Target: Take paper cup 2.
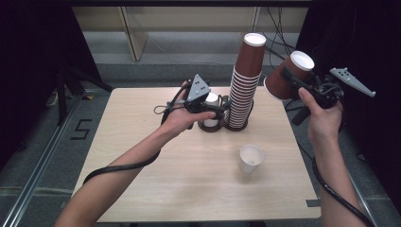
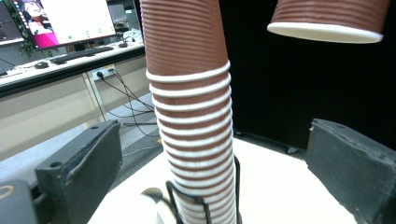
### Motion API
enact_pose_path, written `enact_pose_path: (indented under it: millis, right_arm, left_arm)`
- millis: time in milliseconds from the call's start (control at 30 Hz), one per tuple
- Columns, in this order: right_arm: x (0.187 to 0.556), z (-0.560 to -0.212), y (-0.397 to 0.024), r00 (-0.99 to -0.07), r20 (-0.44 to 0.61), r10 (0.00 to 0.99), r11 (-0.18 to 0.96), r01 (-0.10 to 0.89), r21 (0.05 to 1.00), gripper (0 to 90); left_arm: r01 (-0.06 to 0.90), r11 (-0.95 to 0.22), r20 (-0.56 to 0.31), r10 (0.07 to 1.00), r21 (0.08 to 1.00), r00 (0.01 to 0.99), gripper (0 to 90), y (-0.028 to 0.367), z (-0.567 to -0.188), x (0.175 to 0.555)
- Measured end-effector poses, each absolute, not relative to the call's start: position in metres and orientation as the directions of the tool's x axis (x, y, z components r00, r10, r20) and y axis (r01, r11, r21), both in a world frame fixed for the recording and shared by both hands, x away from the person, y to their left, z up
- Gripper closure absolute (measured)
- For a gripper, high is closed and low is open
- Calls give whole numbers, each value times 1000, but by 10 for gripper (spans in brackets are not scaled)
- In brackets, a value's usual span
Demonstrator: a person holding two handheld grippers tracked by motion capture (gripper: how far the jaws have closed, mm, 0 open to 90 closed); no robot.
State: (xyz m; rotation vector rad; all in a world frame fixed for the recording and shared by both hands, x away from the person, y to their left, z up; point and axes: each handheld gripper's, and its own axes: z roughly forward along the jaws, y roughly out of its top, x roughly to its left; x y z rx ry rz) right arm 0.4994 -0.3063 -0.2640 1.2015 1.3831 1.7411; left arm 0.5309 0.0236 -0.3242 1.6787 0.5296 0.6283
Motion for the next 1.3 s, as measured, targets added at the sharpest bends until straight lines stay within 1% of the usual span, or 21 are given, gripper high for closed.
enact_pose_path:
  millis: [267,433,633,833,867,1100,1233,1267,1300]
  right_arm:
    - [484,-289,-295,-418,289,861,-260,127,957,211]
    - [477,-302,-286,-433,295,852,-256,147,955,211]
    - [469,-319,-272,-455,308,836,-251,183,951,211]
    - [465,-337,-256,-477,333,814,-249,231,941,210]
    - [465,-341,-253,-478,328,815,-252,216,943,210]
    - [459,-360,-236,-509,349,787,-247,258,934,209]
    - [457,-370,-227,-521,357,776,-235,287,929,209]
    - [457,-372,-226,-525,342,780,-224,275,935,209]
    - [456,-374,-224,-524,356,773,-230,292,928,209]
  left_arm:
    - [6,-191,121,646,982,754,34,53,-342,500]
    - [-2,-201,133,638,980,759,34,64,-355,484]
    - [13,-216,130,633,976,763,34,75,-372,470]
    - [25,-219,124,637,975,761,34,82,-390,457]
    - [26,-221,124,638,975,760,34,83,-392,456]
    - [32,-234,128,637,972,760,33,87,-408,445]
    - [31,-245,133,624,969,770,33,87,-415,439]
    - [33,-245,130,619,969,774,33,87,-417,437]
    - [39,-243,122,612,969,781,28,87,-419,435]
